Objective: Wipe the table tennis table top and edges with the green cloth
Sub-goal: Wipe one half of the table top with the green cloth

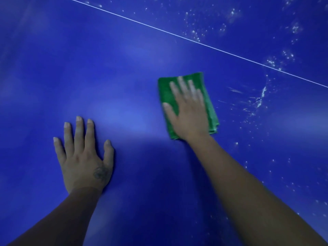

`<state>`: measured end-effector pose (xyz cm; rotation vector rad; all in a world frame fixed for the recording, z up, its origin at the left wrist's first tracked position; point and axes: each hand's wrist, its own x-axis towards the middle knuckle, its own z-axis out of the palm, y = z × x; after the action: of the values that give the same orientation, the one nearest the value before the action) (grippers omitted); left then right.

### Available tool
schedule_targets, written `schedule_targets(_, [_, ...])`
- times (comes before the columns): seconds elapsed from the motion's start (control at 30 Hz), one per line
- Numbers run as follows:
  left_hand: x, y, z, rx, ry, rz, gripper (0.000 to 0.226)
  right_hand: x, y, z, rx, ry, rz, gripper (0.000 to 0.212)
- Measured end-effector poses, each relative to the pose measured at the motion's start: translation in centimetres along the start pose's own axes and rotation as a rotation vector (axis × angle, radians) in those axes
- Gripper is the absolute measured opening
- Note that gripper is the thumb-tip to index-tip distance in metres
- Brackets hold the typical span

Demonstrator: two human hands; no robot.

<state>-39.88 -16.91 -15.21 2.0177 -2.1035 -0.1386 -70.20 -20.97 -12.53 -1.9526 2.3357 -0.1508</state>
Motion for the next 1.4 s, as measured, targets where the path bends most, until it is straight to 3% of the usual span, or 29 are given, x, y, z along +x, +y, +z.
schedule_targets(0.17, [-0.1,0.0,0.0,-0.01,0.03,0.0,0.075,1.8,9.8,-2.3,0.031,0.024,0.564,0.074])
schedule_targets(0.3, [-0.1,0.1,-0.1,-0.017,0.025,-0.002,0.075,3.3,7.8,-2.1,0.075,0.043,0.776,0.076])
schedule_targets(0.37, [-0.2,0.1,-0.2,-0.022,0.027,0.0,0.075,2.6,4.1,-1.5,0.088,0.046,0.695,0.077])
schedule_targets(0.53, [-0.2,0.0,-0.2,-0.025,0.001,-0.004,0.075,-6.2,-5.9,0.2,0.011,0.02,0.176,0.074])
schedule_targets(0.63, [-0.2,-0.2,-0.4,-0.051,0.007,0.016,0.068,-10.6,-3.7,0.3,0.023,-0.012,-0.054,0.072])
schedule_targets(0.7, [-0.4,-0.4,-0.6,-0.067,-0.006,0.047,0.064,-10.5,0.8,-0.5,-0.007,-0.038,-0.022,0.073])
schedule_targets(0.8, [-0.4,-0.3,-1.1,-0.079,-0.051,0.067,0.064,-8.1,6.8,-1.8,-0.004,-0.023,0.349,0.076])
schedule_targets(0.87, [-0.3,-0.2,-1.5,-0.067,-0.082,0.063,0.067,-7.0,7.9,-2.1,0.03,-0.021,0.544,0.077])
schedule_targets(0.93, [-0.3,-0.1,-1.8,-0.035,-0.123,0.061,0.07,-6.9,6.2,-1.7,0.033,-0.018,0.594,0.077])
schedule_targets(1.2, [-0.5,0.0,-2.1,0.004,-0.22,0.081,0.071,-18.3,-6.2,0.9,0.054,-0.007,0.087,0.074])
schedule_targets(1.3, [-3.1,0.7,-2.5,0.002,-0.189,0.026,0.071,-22.8,-4.4,1.0,0.069,-0.037,-0.04,0.072])
schedule_targets(1.4, [-7.8,1.0,-2.8,0.025,-0.126,-0.012,0.073,-22.1,0.4,0.3,0.041,-0.006,0.007,0.072])
